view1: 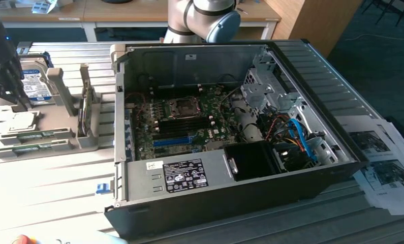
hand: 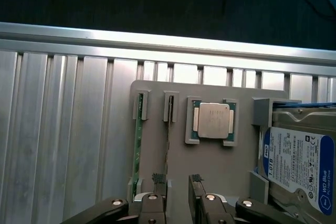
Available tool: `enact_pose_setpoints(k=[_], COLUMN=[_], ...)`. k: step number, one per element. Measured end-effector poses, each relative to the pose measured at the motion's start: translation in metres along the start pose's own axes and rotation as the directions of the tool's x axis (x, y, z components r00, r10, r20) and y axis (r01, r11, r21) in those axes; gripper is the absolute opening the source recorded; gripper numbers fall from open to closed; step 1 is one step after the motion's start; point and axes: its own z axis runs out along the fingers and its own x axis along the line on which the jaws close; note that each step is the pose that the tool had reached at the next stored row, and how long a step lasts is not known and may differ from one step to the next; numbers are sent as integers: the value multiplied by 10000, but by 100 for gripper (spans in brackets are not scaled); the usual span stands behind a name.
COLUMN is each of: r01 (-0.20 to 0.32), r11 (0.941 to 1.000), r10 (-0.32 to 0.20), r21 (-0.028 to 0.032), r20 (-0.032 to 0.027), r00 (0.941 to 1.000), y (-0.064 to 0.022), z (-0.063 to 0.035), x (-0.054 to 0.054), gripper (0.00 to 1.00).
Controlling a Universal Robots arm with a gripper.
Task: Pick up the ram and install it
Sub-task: 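Pick up the ram and move it above insertion slot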
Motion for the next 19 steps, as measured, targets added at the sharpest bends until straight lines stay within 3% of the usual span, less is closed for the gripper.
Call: enact_pose_setpoints(k=[19], r01=[0], r11=[10000], r10=[0], r21=[1], r20=[-5], r00=[10000], y=[-4], z=[0], x=[63], gripper=[31])
